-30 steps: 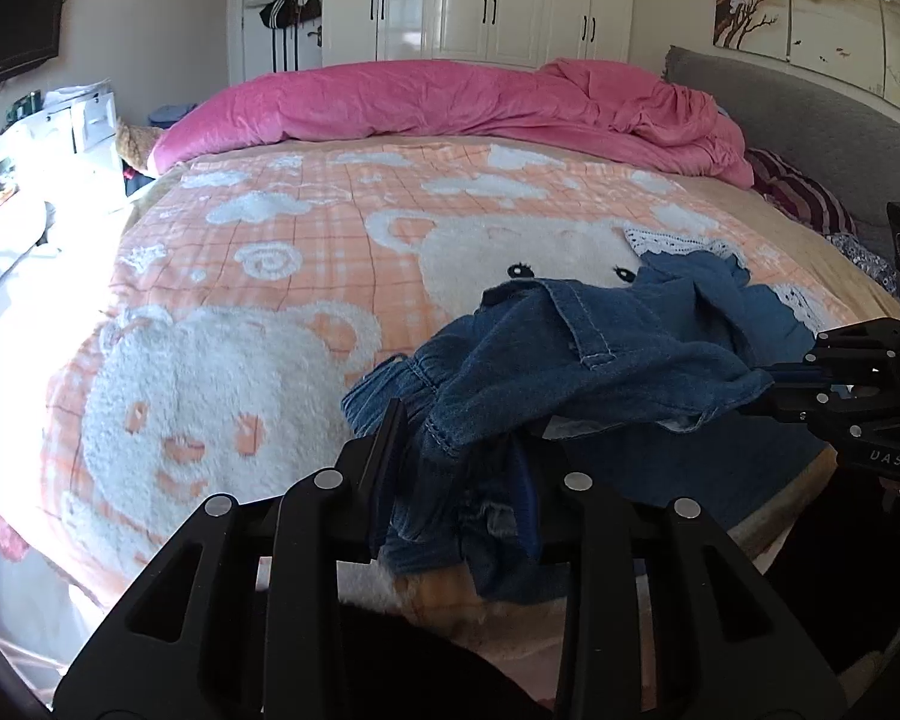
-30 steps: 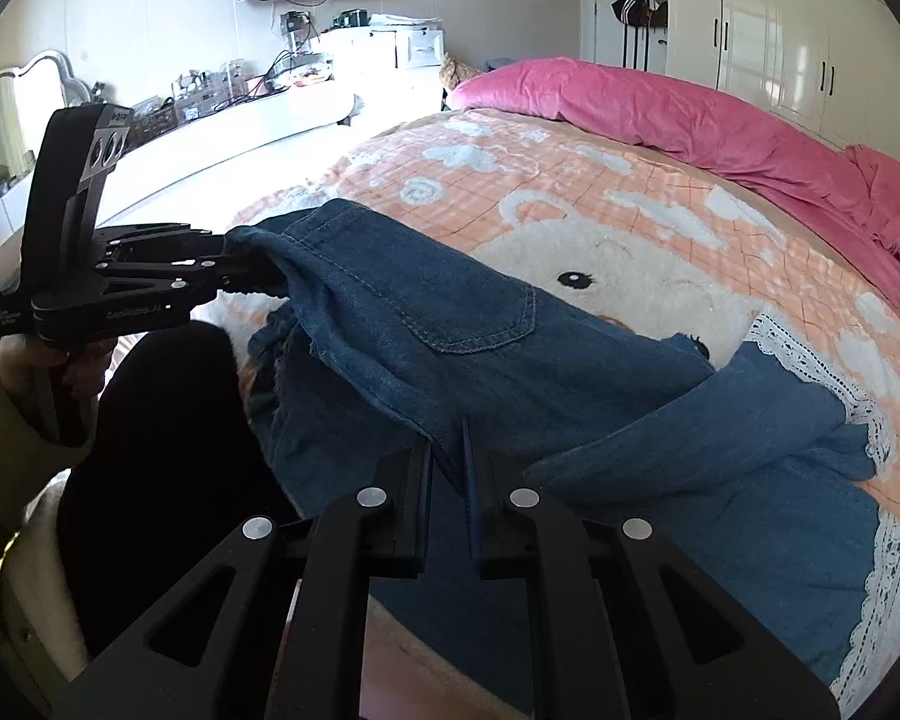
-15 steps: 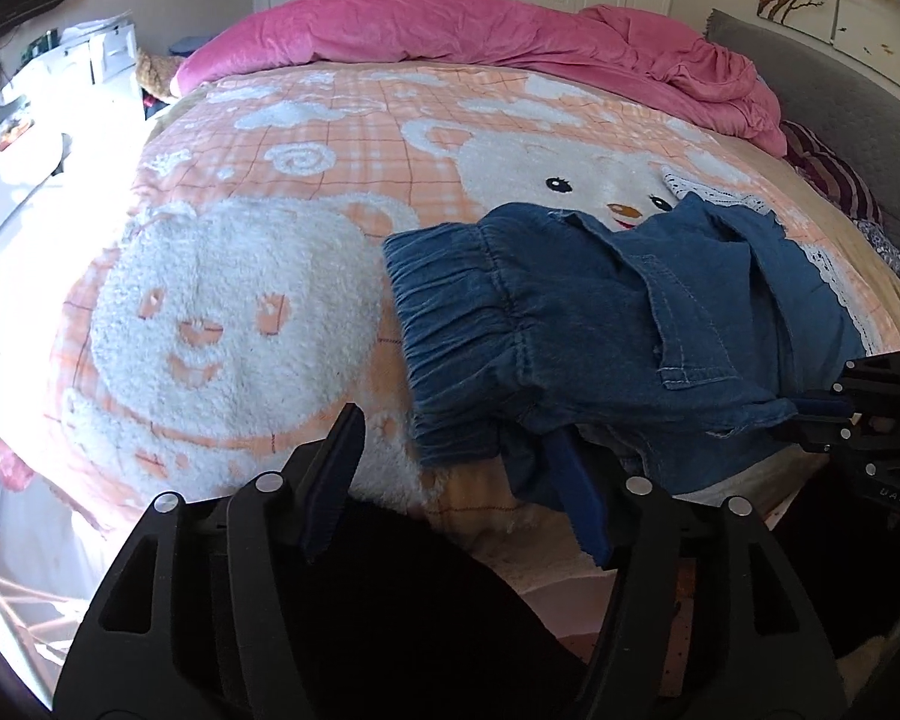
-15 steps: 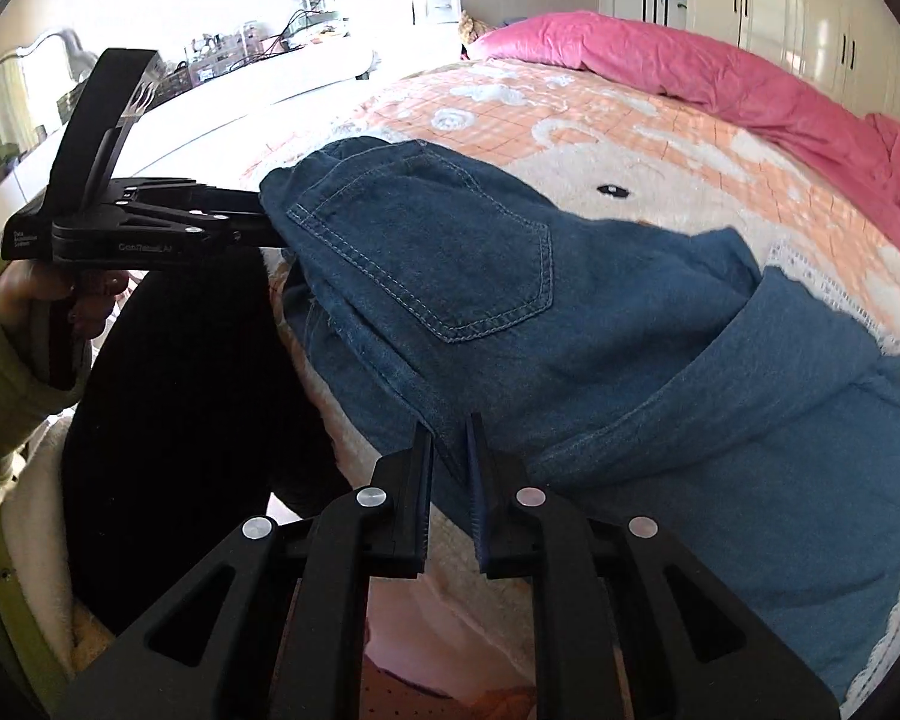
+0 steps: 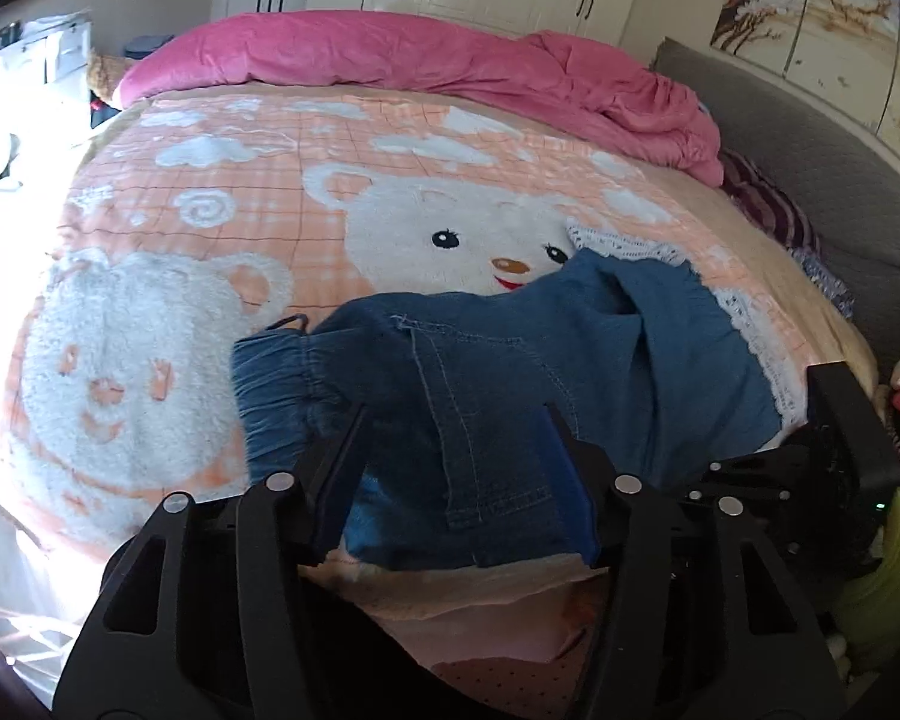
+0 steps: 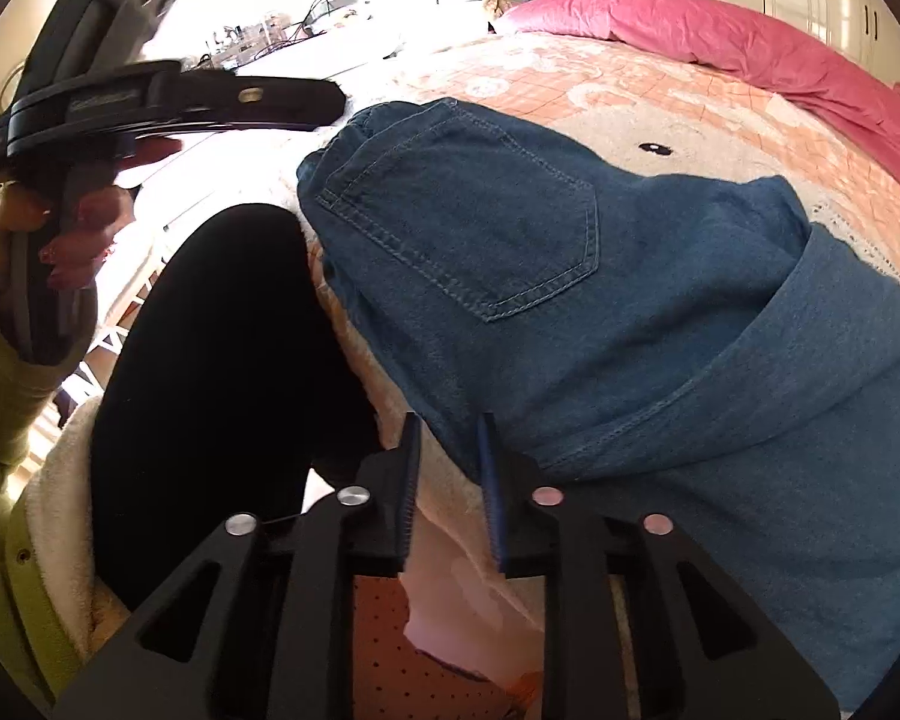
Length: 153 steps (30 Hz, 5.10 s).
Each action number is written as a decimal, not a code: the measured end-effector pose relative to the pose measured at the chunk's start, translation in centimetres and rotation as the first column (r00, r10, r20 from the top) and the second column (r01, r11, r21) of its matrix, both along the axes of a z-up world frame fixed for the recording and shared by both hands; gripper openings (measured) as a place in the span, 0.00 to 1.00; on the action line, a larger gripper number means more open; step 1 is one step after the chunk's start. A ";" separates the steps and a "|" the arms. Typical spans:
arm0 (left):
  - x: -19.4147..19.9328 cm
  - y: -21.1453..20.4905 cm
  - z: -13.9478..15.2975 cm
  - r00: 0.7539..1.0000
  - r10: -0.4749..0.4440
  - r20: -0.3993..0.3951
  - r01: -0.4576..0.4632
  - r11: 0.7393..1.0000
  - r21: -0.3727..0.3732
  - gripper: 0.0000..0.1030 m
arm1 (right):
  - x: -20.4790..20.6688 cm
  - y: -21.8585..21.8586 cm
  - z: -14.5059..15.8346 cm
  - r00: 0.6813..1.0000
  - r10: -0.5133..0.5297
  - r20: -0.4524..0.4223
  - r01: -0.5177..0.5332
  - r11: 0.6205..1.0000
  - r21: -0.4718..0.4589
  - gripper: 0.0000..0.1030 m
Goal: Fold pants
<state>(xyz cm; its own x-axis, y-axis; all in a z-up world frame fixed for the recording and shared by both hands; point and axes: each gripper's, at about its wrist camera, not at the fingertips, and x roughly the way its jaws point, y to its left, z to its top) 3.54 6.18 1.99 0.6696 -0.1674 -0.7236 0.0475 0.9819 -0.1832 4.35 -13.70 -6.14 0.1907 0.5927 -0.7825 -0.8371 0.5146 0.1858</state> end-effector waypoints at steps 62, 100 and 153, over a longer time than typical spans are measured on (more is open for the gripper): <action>7.0 -16.0 -7.5 0.893 -0.448 0.038 0.442 0.860 -0.255 0.14 | 28.0 -1.7 0.6 0.858 -0.507 0.083 0.512 0.830 -0.220 0.76; 3.7 -18.0 -6.7 0.817 -0.563 0.121 0.564 0.825 0.027 0.09 | 6.9 -29.6 1.9 0.539 -0.797 -0.273 0.836 0.545 0.061 0.09; 2.8 4.7 -6.7 0.977 0.154 -0.144 -0.151 0.988 0.035 0.35 | 5.1 -16.7 3.3 0.799 -0.599 -0.059 0.600 0.800 0.008 0.70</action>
<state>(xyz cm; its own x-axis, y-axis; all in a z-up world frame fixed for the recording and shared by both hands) 6.38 10.93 -4.76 0.5725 -0.0530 -0.8182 -0.1285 0.9798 -0.1534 9.48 -30.39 -2.87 0.4748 0.3925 -0.7877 -0.3517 0.9051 0.2390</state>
